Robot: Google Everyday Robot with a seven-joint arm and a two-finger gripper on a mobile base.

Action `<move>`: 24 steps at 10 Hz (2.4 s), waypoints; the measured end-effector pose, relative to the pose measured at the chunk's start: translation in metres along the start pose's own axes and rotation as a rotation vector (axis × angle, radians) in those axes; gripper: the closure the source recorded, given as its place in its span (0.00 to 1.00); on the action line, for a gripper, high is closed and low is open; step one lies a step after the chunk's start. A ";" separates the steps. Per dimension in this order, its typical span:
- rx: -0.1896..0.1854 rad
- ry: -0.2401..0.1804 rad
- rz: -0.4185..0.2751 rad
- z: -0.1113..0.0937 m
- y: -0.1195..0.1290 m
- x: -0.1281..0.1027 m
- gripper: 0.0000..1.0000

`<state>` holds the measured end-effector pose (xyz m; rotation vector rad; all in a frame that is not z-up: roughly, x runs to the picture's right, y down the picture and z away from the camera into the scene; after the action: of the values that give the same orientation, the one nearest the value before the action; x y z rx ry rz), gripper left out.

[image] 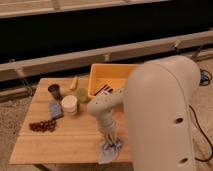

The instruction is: Place towel in table surface

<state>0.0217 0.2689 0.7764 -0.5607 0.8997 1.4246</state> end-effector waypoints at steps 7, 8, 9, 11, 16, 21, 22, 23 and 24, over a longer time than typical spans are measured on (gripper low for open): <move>-0.072 -0.117 -0.014 -0.100 0.003 -0.007 1.00; -0.082 -0.142 -0.024 -0.120 0.002 -0.010 1.00; -0.089 -0.162 -0.036 -0.137 0.003 -0.011 1.00; -0.108 -0.205 -0.063 -0.175 0.001 -0.013 1.00; -0.189 -0.254 -0.132 -0.222 -0.005 -0.015 1.00; -0.272 -0.256 -0.206 -0.230 0.004 -0.014 0.57; -0.290 -0.254 -0.223 -0.232 0.006 -0.012 0.48; -0.309 -0.252 -0.250 -0.233 0.010 -0.009 0.35; -0.319 -0.249 -0.267 -0.232 0.015 -0.007 0.27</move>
<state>-0.0369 0.0812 0.6522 -0.6956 0.3851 1.3634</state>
